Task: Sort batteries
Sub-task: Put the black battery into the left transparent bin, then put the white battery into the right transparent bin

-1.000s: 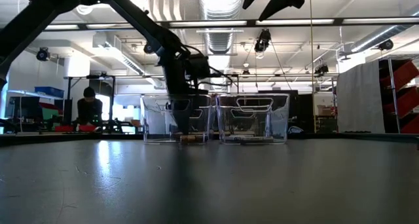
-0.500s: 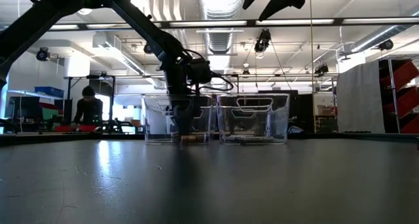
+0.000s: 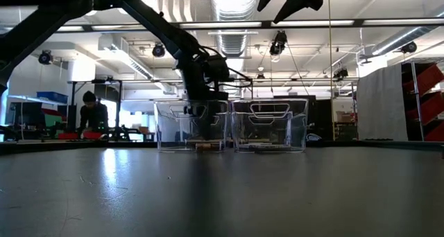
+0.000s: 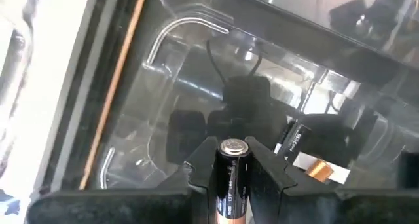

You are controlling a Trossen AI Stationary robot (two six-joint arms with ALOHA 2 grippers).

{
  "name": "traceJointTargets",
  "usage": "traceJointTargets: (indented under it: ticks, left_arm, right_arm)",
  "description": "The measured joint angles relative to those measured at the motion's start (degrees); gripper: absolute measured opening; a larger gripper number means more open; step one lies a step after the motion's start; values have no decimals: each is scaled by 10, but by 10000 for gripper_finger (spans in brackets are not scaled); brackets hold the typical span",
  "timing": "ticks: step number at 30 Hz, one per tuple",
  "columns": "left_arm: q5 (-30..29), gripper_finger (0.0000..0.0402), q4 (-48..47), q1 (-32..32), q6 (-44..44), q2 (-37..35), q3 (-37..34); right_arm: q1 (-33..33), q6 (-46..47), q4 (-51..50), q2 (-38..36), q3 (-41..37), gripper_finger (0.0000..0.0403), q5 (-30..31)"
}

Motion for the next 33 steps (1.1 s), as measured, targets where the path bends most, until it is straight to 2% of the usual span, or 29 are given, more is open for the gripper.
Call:
traceJointTargets:
  ticks: [9, 21, 33]
  left_arm:
    - [-13, 43, 12, -1, -27, 46, -4]
    - [-14, 43, 15, -5, -24, 44, -6]
    - [-13, 75, 16, -5, -19, 44, -7]
  right_arm:
    - [0, 9, 0, 0, 0, 268, 0]
    - [0, 21, 3, 2, 0, 259, 1]
    - [0, 20, 4, 2, 0, 276, 1]
